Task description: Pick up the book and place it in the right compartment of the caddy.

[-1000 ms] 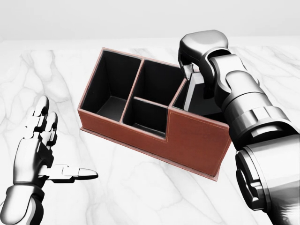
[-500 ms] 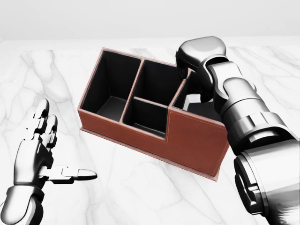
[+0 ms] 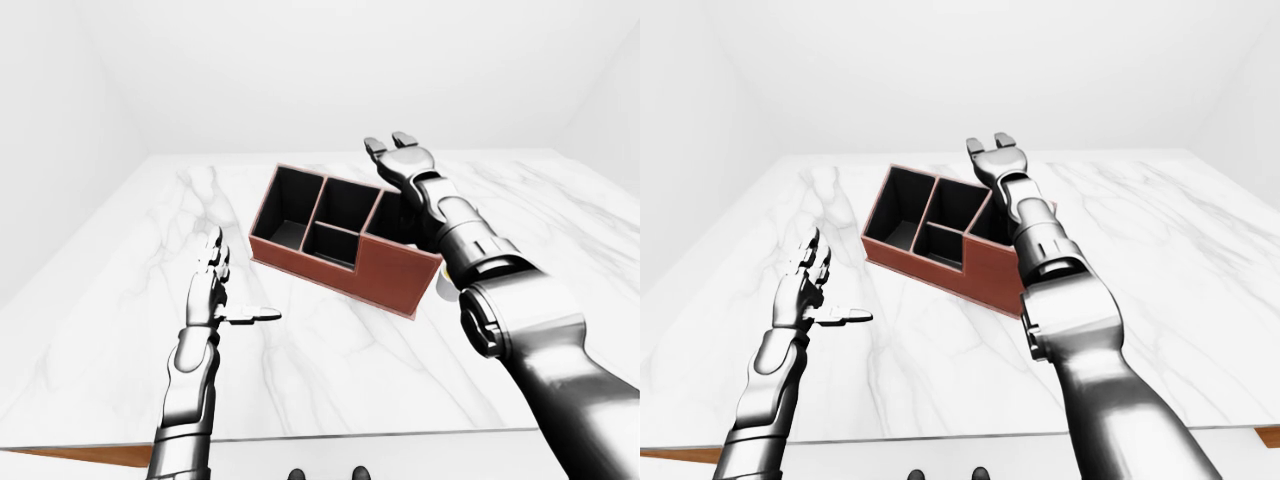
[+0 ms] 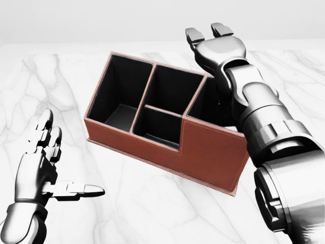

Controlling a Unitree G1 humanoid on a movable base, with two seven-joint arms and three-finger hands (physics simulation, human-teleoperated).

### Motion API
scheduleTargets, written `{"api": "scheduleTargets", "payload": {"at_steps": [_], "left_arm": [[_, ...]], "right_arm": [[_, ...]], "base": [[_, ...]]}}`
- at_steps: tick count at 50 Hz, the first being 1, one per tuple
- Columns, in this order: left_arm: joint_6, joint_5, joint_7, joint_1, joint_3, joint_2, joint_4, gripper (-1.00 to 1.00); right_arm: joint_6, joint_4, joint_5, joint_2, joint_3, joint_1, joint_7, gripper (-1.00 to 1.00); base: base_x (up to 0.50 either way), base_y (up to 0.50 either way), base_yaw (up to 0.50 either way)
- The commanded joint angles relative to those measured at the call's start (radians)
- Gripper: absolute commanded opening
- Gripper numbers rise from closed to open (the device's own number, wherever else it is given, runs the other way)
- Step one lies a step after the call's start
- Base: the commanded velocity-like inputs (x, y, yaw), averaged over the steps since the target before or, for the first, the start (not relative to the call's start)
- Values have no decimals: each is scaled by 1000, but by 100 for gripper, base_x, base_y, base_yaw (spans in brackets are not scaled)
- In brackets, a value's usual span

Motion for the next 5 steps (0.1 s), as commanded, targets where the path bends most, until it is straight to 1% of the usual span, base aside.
{"api": "scheduleTargets", "payload": {"at_steps": [1, 5], "left_arm": [[0, 4, 2, 1, -2, -1, -4, 100], [0, 5, 1, 3, -3, -2, -13, 100]], "right_arm": [[0, -3, 8, -9, -1, -16, 8, 100], [0, -5, 14, -14, -3, -28, 13, 100]], "base": [[0, 0, 0], [0, 0, 0]]}}
